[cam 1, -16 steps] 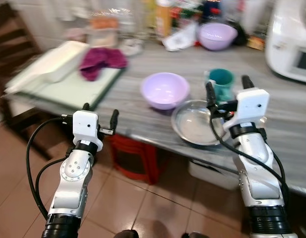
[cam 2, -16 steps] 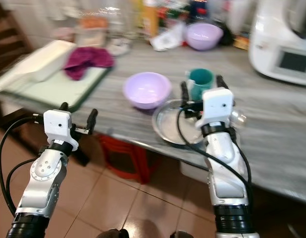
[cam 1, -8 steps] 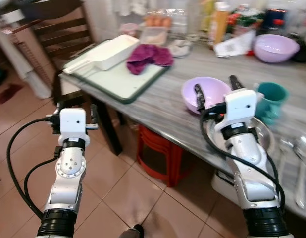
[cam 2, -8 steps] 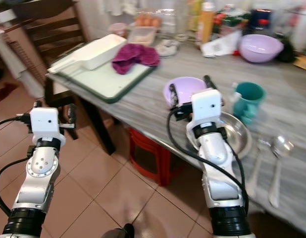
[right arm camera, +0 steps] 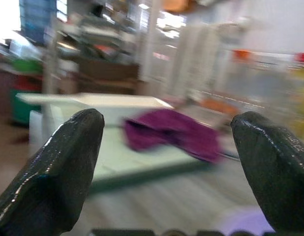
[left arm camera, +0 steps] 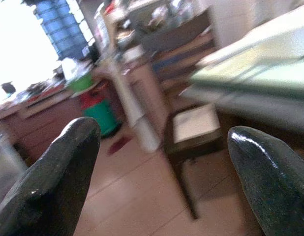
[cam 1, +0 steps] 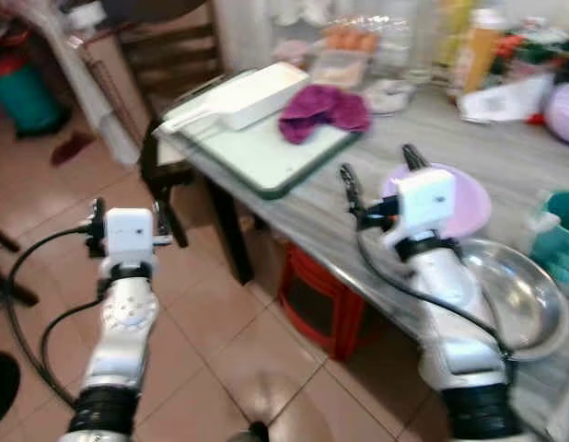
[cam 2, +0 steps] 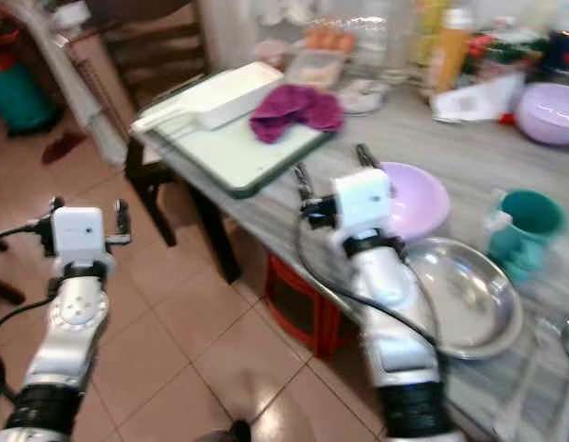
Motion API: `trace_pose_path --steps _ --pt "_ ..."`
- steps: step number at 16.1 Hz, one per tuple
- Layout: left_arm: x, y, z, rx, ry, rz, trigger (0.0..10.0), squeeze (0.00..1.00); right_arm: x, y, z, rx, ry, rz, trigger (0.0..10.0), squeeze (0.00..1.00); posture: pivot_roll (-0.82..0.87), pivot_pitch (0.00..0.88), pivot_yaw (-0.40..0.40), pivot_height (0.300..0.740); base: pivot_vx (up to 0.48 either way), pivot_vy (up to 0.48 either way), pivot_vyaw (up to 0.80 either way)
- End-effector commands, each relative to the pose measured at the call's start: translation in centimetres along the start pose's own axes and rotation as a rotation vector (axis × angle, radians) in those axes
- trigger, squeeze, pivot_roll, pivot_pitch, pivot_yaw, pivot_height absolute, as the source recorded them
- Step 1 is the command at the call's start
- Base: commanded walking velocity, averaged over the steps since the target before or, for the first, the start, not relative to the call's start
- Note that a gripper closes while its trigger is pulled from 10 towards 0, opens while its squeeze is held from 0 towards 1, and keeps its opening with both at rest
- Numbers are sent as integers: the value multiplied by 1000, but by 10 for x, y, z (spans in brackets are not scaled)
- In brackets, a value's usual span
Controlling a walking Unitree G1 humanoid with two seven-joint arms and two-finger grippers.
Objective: Setting the table
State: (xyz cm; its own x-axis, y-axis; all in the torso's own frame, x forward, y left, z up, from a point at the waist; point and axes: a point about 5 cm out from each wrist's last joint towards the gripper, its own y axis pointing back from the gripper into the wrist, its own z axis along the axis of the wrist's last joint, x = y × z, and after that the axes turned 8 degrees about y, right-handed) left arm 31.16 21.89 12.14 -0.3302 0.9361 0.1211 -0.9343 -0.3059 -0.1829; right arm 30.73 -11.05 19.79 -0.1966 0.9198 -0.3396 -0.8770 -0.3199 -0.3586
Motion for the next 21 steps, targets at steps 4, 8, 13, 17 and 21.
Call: trace_pose_path --steps 4,8,13,17,21 --pt "11 4 -12 23 -54 57 10000 0 5 1 -2 0 -12 23 10000 0 -102 70 75 740 0 0 800" --pt "25 9 -33 94 -101 129 10000 0 8 1 -5 8 -16 32 10000 0 -100 67 75 740 0 0 800" --pt "28 17 -46 123 -94 103 10000 0 17 6 -20 59 -49 55 10000 0 -88 57 58 740 0 0 800" --pt "18 38 -79 298 -58 -8 10000 0 27 16 -52 177 -94 86 10000 0 -64 54 36 740 0 0 800" --pt "-2 72 -120 550 -27 -196 10000 0 27 35 -101 394 -162 25 10000 0 -56 44 24 740 0 0 148"
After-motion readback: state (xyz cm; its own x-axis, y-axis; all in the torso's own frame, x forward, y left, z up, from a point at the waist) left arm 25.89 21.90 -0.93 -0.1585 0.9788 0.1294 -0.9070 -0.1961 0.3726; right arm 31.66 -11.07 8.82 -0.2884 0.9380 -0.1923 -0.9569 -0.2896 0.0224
